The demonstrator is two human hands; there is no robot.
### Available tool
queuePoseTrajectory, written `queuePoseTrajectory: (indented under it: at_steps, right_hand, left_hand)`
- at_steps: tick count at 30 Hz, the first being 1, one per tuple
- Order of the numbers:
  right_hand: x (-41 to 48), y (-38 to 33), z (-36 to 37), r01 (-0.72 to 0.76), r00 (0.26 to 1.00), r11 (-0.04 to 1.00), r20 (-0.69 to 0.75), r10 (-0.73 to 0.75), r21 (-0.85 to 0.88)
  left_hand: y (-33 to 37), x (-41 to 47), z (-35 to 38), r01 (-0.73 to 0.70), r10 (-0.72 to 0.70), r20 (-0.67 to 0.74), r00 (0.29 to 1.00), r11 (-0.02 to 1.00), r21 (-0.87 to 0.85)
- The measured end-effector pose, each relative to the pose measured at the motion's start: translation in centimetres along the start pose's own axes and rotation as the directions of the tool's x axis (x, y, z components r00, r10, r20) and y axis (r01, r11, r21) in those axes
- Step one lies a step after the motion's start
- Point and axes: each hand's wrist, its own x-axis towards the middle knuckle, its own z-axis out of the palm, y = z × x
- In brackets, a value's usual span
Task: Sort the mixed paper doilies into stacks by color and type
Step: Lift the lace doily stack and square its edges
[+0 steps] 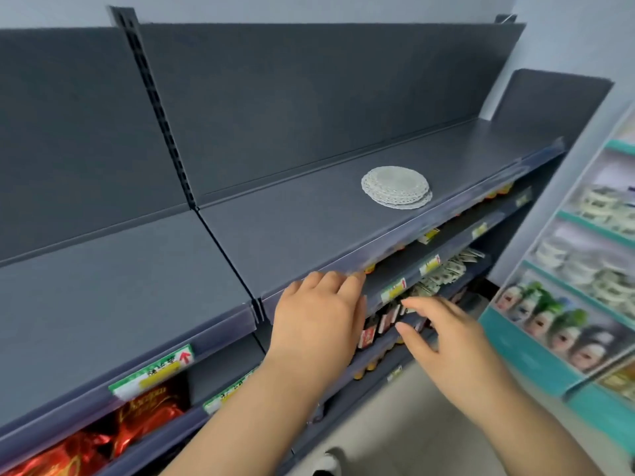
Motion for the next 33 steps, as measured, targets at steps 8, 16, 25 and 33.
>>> queuePoseTrajectory:
  at_steps: [8,16,25,33]
  right_hand:
    - [11.8,4.3,-1.1,0.054,0.998,0.996,-0.013,-0.055,-0.066]
    - [21.9,8.1,-2.1,0.069,0.993,0.997,-0.091,-0.073,-0.044]
    - [30.6,14.5,-2.4,0.099,0.995,0.994,-0.033,-0.097,0.053]
    - [39.8,19.2,-3.5,0.211,0.968,0.976,0.124,-0.217,0.061]
  left_hand:
    - [-1.4,11.5,5.6,0.045,-0.046,-0.031,0.998,0.998,-0.032]
    - [-0.5,22.6,8.9,-0.019,0.011,-0.077,0.997,0.995,-0.094]
    - [0.1,28.4,14.8,0.088,-0.091,0.135,0.987,0.996,0.031]
    - [1.6,33.5,18.3,0.289,-0.328,0.198,0.924,0.936,0.203]
